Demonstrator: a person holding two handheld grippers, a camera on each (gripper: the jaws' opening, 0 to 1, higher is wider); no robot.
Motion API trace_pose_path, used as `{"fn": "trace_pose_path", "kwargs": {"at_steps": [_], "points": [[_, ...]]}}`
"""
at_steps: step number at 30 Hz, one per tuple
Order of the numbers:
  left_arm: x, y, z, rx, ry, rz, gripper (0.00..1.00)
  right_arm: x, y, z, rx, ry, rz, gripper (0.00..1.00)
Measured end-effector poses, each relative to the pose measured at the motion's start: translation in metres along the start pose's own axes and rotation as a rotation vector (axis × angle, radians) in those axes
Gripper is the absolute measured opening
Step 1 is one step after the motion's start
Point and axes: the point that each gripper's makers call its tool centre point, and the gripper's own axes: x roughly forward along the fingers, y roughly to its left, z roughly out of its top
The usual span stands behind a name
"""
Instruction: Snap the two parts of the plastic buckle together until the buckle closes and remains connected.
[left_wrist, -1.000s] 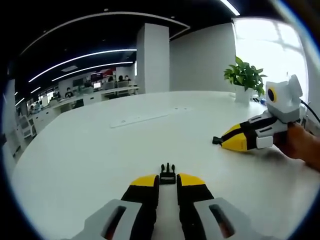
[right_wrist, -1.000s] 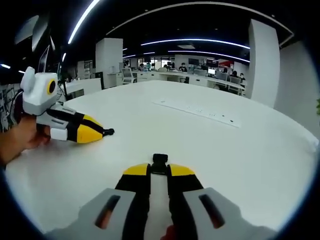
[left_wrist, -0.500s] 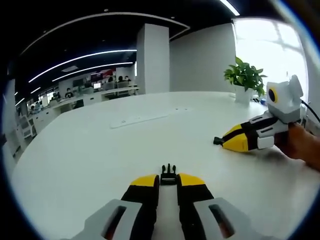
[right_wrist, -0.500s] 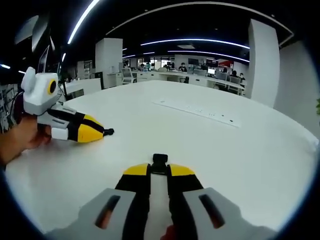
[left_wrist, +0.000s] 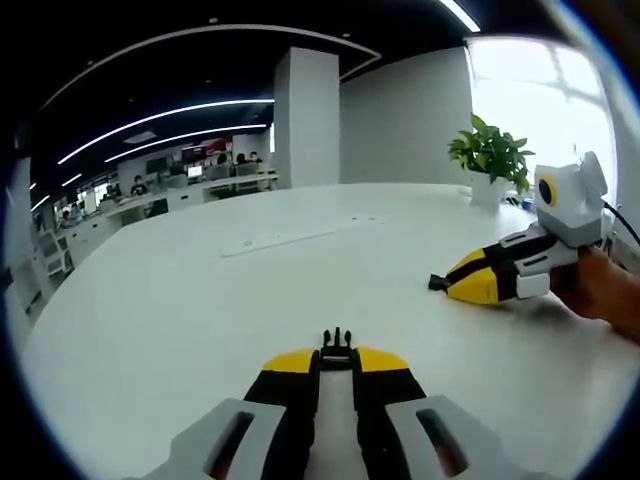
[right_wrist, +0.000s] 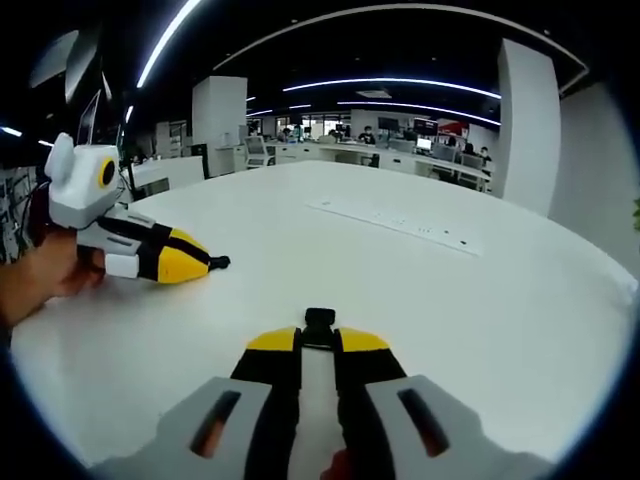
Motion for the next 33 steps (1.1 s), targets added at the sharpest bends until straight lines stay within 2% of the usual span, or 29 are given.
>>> {"fn": "trace_pose_path", "kwargs": {"at_steps": [14,19,23,33], "points": [[-0.006,-0.007,0.006,0.01,-0.019,-0.013,0.12,-0.009,0.007,-0.001,0.02,-0.007,0.021,0.13],[-0.005,-0.001,0.005,0.011,-0.009,-0.013,0.12,-0.013,0.006,-0.004,0.019,-0.001,0.016,0.13],[-0.004,0.004,0.0,0.007,0.023,-0.02,0.12,-0.015,0.008,-0.005,0.017,0.001,0.016,0.13],[-0.009,-0.005,0.001,0.014,0.021,-0.035,0.14,-0.016,0.009,-0.005,0.01,0.005,0.018,0.13]]}}
